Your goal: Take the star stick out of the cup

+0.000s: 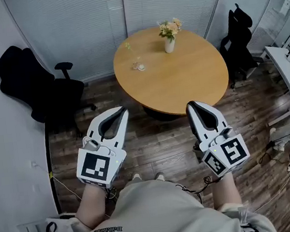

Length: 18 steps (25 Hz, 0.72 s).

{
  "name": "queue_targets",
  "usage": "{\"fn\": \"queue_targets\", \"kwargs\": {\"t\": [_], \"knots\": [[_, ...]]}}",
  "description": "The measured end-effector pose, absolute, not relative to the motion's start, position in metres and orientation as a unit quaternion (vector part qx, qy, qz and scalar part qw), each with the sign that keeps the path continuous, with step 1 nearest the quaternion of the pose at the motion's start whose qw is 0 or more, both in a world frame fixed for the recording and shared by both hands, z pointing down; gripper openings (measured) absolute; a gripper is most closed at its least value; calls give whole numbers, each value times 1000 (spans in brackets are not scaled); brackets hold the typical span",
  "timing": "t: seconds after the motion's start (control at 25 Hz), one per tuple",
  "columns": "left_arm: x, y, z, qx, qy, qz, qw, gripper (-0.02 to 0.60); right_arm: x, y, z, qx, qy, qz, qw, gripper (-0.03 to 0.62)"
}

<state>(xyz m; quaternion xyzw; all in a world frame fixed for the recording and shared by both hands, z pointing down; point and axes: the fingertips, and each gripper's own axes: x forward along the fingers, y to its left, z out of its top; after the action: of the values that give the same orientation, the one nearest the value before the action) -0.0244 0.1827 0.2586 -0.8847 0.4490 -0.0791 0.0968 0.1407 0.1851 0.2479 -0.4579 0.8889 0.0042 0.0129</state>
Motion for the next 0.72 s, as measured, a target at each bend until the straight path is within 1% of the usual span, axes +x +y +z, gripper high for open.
{"fn": "queue_targets", "kwargs": {"t": [0.12,0.28,0.44,0.72], "knots": [[-17,186,260,-885,448,-82,99,23,143,188,248,-452,892,4,15,37],[-6,187,257,-882,457,-77,80,23,156,191,251,-451,892,13,0,37],[-7,184,260,-877,462,-86,97,23,163,191,253,-451,892,27,-9,37],[16,188,271,-875,467,-92,95,23,179,187,264,-437,899,22,-12,37]]}}
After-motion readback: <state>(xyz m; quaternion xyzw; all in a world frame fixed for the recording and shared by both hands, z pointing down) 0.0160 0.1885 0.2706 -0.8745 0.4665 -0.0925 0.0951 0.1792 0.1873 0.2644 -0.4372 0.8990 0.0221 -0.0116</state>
